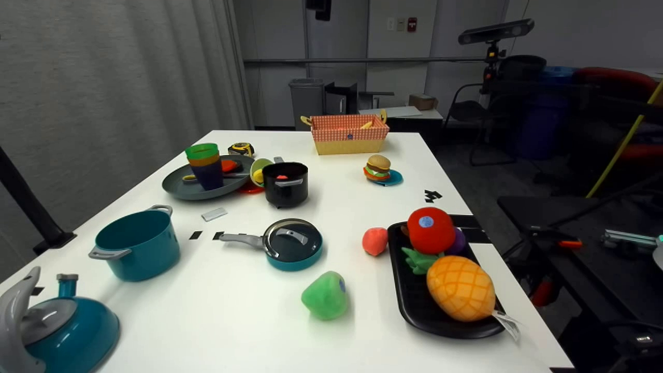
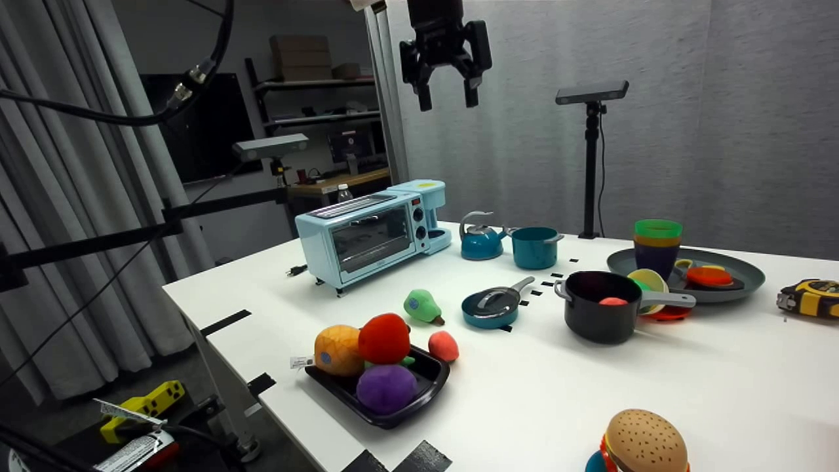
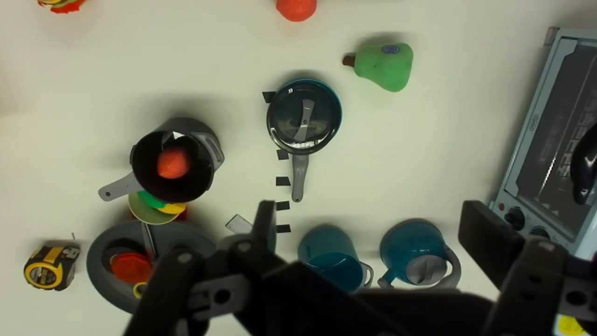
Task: Move the lid from the blue pan to the black pot
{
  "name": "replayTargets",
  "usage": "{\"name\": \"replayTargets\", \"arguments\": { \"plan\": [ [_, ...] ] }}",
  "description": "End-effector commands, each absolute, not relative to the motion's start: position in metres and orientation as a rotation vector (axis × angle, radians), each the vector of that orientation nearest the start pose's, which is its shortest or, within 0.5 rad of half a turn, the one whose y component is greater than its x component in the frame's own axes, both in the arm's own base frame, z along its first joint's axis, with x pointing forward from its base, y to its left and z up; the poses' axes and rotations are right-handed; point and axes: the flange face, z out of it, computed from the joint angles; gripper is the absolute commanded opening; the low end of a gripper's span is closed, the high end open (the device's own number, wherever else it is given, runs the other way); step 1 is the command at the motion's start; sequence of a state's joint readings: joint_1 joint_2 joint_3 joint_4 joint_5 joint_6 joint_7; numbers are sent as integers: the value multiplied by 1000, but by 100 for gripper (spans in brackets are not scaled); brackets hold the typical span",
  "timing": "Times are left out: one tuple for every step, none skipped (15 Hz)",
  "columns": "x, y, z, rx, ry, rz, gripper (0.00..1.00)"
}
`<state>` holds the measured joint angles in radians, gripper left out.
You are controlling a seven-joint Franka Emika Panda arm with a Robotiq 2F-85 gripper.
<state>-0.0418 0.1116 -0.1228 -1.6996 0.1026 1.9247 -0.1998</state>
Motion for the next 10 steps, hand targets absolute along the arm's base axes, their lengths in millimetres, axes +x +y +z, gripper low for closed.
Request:
{"name": "replayTargets", "arguments": {
  "plan": [
    [611, -91, 499, -3082, -4, -173, 100],
    [612, -92, 485, -3084, -5, -160, 100],
    [613, -92, 473, -3087, -7, -147, 100],
    [614, -93, 458, -3091, -8, -134, 100],
    [614, -93, 446, -3093, -8, -121, 100],
    [614, -93, 432, -3095, -4, -109, 100],
    [613, -93, 420, -3094, -2, -99, 100],
    [612, -93, 408, -3093, 4, -94, 100],
    [611, -92, 396, -3093, 7, -86, 100],
    [611, -91, 385, -3095, 5, -89, 100]
  ]
}}
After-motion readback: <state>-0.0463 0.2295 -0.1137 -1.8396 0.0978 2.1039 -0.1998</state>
